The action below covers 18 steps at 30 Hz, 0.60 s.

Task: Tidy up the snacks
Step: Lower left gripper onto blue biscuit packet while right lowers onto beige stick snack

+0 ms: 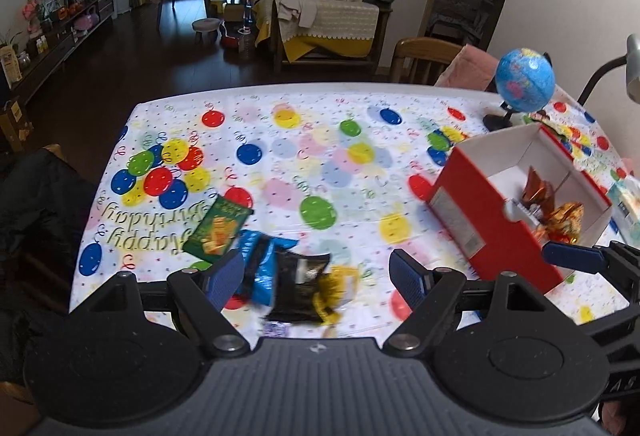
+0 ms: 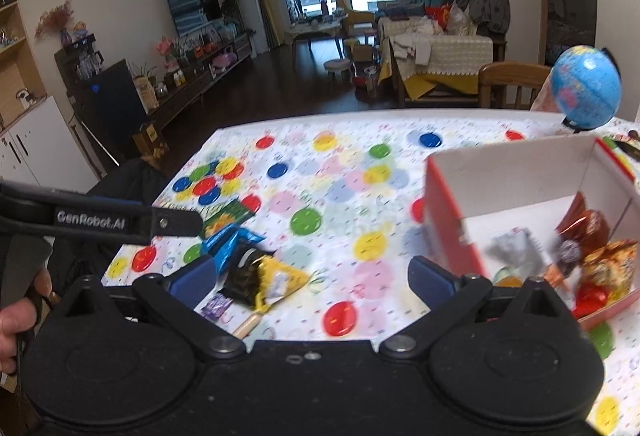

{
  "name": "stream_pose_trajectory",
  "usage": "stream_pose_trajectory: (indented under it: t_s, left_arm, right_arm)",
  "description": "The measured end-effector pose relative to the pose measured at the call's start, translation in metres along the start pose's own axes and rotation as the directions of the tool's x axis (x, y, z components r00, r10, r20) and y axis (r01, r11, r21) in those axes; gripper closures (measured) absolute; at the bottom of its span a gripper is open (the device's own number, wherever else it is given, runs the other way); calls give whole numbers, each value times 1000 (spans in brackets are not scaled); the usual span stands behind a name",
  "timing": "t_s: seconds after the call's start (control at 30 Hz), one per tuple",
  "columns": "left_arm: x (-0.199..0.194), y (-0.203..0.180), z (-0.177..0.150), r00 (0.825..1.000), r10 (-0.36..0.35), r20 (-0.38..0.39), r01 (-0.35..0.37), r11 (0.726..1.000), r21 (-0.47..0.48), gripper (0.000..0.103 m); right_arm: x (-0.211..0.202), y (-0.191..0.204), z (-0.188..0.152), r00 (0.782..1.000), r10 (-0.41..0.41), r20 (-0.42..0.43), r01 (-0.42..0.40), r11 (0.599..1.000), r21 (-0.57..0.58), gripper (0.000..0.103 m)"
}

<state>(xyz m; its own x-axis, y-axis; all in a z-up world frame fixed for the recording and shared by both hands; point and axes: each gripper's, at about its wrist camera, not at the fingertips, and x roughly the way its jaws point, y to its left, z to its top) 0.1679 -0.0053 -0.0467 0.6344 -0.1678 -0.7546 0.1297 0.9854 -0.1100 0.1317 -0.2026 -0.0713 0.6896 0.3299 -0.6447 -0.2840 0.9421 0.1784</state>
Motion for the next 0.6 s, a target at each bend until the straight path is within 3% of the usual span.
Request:
stream_pose_trajectory:
  t_s: [0.3, 0.6]
  left_arm:
    - [39, 38, -9, 996, -1, -88, 3, 1000, 14, 23]
    - [86, 58, -8, 989, 7, -145, 4, 997, 75, 23]
  right_arm:
    - [34, 35, -16, 996, -18, -84, 19, 1000, 10, 7]
    - [73, 54, -35, 981, -52, -187, 61, 997, 41, 19]
